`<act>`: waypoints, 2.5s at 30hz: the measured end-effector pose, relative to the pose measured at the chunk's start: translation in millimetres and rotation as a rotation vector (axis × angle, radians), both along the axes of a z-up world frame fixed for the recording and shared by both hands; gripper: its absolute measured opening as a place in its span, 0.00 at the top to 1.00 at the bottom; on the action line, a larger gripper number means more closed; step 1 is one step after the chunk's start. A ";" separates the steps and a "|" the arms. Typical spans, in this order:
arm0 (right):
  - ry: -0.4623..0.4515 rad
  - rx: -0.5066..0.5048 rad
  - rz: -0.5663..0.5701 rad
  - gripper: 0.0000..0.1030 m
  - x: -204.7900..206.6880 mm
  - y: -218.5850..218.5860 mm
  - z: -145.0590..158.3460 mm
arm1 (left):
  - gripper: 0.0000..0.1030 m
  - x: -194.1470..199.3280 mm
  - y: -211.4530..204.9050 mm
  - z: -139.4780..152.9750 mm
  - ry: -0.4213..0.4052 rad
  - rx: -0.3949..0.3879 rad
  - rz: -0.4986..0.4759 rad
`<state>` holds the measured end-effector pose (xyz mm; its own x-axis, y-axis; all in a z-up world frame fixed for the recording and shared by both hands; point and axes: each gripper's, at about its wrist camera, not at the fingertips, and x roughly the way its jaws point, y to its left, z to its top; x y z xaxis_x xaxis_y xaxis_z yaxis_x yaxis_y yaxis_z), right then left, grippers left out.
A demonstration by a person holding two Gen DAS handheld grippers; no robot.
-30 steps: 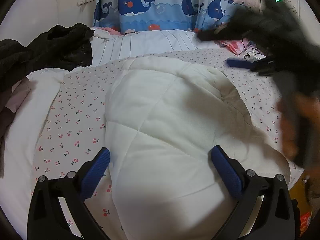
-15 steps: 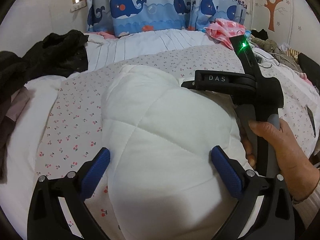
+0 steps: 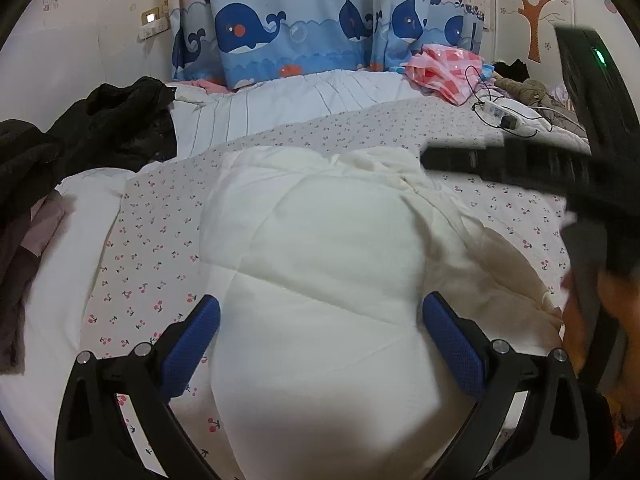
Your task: Fold large clothes
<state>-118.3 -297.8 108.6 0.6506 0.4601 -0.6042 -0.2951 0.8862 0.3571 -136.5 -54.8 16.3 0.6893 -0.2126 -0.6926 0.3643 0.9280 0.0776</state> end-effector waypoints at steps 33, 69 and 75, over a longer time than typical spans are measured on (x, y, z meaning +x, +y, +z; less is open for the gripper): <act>0.333 -0.151 0.022 0.07 -22.8 -4.4 -67.6 | 0.06 31.5 29.7 -20.7 0.198 -0.164 0.123; 0.202 -0.298 0.091 0.07 -2.5 8.0 -12.0 | 0.06 40.4 46.0 1.7 0.258 -0.188 0.291; 0.107 -0.252 0.106 0.07 -36.8 6.3 30.0 | 0.06 21.6 46.9 7.3 0.207 -0.127 0.280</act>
<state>-155.1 -291.5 138.6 0.5335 0.3485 -0.7707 -0.3629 0.9174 0.1635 -114.8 -7.9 23.7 0.5806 -0.1290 -0.8039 0.0905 0.9915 -0.0937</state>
